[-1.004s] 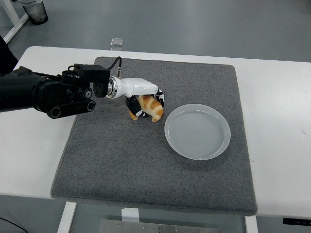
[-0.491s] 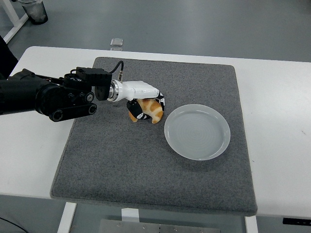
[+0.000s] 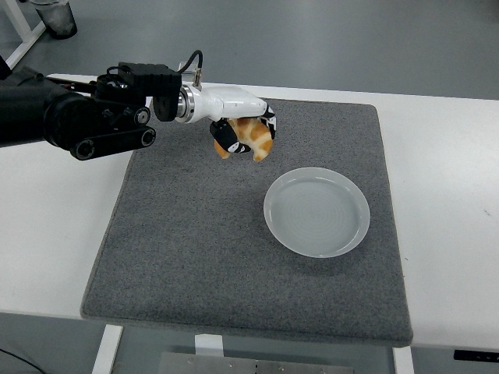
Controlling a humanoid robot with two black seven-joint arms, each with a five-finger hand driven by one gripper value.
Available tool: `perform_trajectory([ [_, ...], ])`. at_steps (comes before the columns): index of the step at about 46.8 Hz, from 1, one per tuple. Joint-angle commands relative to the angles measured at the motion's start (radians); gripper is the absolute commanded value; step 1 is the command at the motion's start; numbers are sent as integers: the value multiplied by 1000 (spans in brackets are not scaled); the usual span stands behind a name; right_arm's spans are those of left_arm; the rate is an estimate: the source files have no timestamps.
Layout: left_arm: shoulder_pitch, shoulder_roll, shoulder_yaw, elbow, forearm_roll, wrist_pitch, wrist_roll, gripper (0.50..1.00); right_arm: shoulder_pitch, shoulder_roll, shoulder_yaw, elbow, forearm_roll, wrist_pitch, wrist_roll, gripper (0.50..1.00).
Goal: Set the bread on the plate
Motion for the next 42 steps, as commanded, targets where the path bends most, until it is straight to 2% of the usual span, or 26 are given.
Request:
perform_trajectory([
  [1,-42,14,-17,-9,-2,-2,0,500,0,0,0,0,0,0,1,952],
  [9,-112,37,-61,-27,-6,-31,-1,500,0,0,0,0,0,0,1,952],
  [21,-120,14,-146,-56,7,-37,-8,500,0,0,0,0,0,0,1,954],
  [35,-103,-140,-173,-56,16,-14,-96,500,0,0,2,0,0,0,1,952],
  [42,-80,-207,-167,-39,47,-14,-103,500,0,0,2,0,0,0,1,952],
])
